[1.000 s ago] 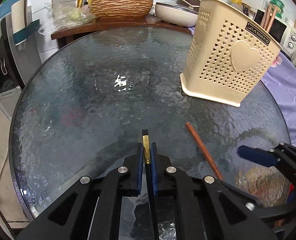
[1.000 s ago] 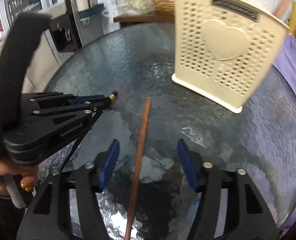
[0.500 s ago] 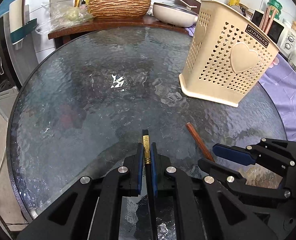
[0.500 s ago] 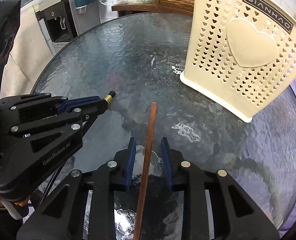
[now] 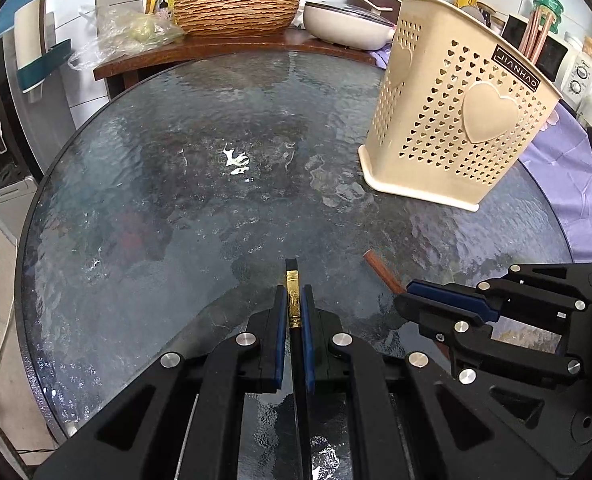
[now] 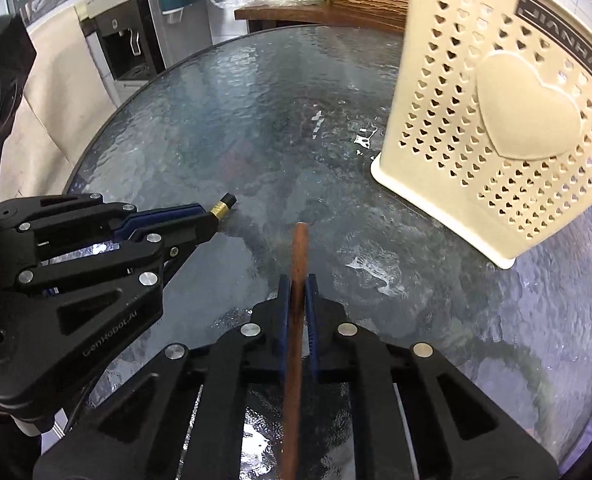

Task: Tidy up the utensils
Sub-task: 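Lift both chopsticks upright and carry them over the cream caddy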

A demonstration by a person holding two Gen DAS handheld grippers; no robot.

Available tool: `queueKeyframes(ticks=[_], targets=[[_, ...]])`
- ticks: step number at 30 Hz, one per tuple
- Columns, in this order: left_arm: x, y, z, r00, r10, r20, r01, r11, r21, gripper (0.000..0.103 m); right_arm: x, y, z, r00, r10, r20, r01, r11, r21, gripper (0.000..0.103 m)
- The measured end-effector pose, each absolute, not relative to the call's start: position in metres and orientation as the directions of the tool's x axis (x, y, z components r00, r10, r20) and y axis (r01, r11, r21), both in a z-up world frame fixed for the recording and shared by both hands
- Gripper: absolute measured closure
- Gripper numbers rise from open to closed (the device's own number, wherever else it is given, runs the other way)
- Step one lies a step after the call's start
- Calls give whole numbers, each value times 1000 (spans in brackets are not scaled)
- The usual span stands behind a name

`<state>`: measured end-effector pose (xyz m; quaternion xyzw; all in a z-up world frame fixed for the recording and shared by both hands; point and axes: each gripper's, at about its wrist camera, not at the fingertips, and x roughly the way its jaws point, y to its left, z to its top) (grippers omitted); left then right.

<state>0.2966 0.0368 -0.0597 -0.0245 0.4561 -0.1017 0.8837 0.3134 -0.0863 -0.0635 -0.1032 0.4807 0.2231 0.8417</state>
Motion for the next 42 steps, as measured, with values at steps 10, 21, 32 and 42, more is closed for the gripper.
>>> queueKeyframes(ticks=[10,21,32,42], targets=[[288,33,-44,588,-231,-775,173,972,-158,96,304,-128,-29,526,400,-750,-426,888,175,95],[250,24,23,701,-296,-649,240,955,-177,96,267,-167,35,644,501,-579,-442,861,252,95],[232,15,68,743,-353,-569,304,935,-183,96,233,-194,88,706,531,-468,-460,847,266,95],[217,4,102,785,-376,-491,339,926,-167,97,223,-205,121,744,531,-405,-468,847,251,95]])
